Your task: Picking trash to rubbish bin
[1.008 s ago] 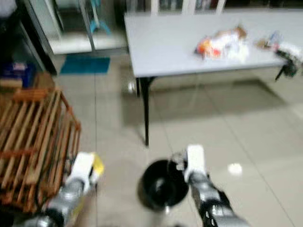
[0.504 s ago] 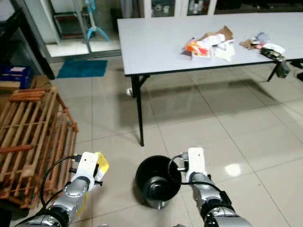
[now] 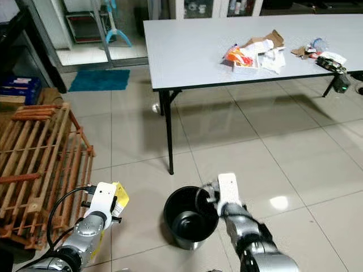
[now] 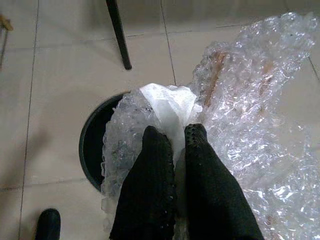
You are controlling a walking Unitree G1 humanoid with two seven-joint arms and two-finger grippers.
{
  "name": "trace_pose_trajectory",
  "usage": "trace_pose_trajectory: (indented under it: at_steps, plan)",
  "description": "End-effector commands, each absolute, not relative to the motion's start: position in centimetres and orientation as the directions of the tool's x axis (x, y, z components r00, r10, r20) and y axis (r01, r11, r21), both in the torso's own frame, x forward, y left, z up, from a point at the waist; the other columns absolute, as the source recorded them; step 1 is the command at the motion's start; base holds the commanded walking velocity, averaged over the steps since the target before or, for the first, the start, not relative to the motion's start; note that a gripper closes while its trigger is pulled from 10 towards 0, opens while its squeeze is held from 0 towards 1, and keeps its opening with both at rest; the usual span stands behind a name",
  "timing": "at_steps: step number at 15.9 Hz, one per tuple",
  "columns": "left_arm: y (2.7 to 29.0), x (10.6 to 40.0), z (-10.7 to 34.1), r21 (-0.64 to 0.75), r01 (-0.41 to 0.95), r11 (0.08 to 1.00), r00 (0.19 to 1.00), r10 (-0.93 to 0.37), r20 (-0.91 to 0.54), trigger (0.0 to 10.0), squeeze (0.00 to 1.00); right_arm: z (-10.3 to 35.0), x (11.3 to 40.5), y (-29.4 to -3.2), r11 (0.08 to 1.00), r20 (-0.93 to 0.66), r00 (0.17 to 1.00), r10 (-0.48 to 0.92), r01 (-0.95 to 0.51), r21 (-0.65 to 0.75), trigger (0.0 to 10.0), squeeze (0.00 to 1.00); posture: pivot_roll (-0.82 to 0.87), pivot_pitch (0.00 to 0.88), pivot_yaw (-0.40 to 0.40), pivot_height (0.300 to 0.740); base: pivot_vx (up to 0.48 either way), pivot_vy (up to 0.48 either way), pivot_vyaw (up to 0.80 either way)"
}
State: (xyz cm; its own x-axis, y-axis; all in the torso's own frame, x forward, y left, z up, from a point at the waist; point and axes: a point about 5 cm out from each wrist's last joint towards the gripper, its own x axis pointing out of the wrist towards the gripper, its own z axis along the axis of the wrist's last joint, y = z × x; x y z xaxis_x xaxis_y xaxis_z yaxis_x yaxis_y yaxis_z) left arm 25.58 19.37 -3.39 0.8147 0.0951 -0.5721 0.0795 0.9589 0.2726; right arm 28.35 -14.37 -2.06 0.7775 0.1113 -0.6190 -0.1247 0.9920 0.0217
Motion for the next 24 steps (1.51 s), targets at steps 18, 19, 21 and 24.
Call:
trace_pose_trajectory:
  at_steps: [18,19,21,24]
  plan:
    - [19.7,25.4,-3.4,0.275,0.053,0.96,0.816,0.117,-0.566,10.0,0.0,3.5,33.6,-10.7,0.977,-0.488,0.848,0.206,-0.202,0.061,10.0,1.0,0.07,0.054,-0.012,0.74,0.0,0.0,0.0]
    - [19.8,25.4,-3.4,0.275,0.053,0.96,0.816,0.117,-0.566,10.0,0.0,3.5,33.6,-10.7,0.978,-0.487,0.849,0.204,-0.2,0.062,10.0,1.0,0.07,0.052,-0.01,0.74,0.0,0.0,0.0]
    - [19.8,25.4,-3.4,0.276,0.053,0.96,0.817,0.118,-0.564,10.0,0.0,3.6,33.7,-10.8,0.978,-0.483,0.851,0.206,-0.195,0.073,10.0,1.0,0.07,0.05,-0.009,0.74,0.0,0.0,0.0]
    - [19.8,25.5,-3.3,0.277,0.053,0.959,0.818,0.117,-0.564,10.0,0.0,3.8,33.8,-10.7,0.979,-0.479,0.854,0.202,-0.19,0.074,10.0,1.0,0.07,0.047,-0.005,0.74,0.0,0.0,0.0]
